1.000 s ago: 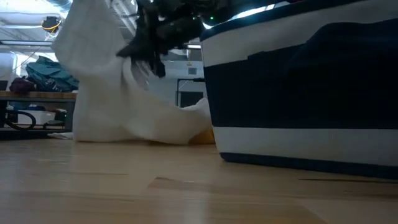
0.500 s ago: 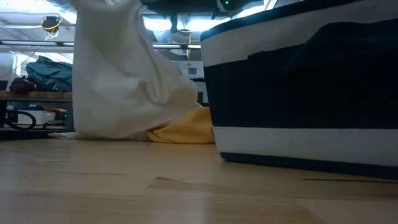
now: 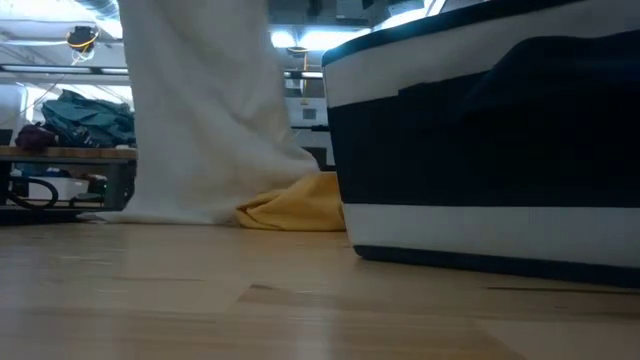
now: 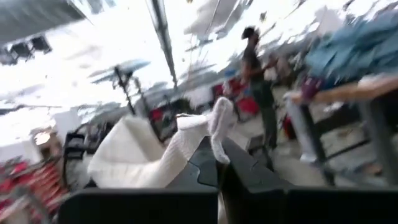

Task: Fold towel
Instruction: Fold the white towel

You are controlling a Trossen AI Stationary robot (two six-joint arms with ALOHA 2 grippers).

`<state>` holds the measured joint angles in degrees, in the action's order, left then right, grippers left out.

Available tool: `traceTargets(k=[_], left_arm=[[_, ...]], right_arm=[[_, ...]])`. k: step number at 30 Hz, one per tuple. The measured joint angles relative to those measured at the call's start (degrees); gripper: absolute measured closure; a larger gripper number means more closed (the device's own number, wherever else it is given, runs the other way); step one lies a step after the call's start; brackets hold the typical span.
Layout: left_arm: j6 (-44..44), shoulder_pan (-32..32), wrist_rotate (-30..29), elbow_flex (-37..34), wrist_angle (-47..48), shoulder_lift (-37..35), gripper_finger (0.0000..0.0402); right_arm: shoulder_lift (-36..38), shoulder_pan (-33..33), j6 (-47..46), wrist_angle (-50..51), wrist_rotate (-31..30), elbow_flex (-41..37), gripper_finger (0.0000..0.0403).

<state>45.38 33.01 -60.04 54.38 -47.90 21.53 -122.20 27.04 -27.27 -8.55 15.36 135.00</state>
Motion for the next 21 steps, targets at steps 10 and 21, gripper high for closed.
traceTargets(k=[10, 21], left_arm=[[14.11, 0.04, 1.9, 16.68, -5.11, 12.39, 0.0402], [23.95, 0.07, 2.74, 29.85, -5.01, 21.03, 0.0401]], right_arm=[[4.5, 3.85, 0.12, -6.63, -6.71, 0.02, 0.0401], [4.76, 7.13, -2.55, -11.36, -6.84, 0.0, 0.0402]])
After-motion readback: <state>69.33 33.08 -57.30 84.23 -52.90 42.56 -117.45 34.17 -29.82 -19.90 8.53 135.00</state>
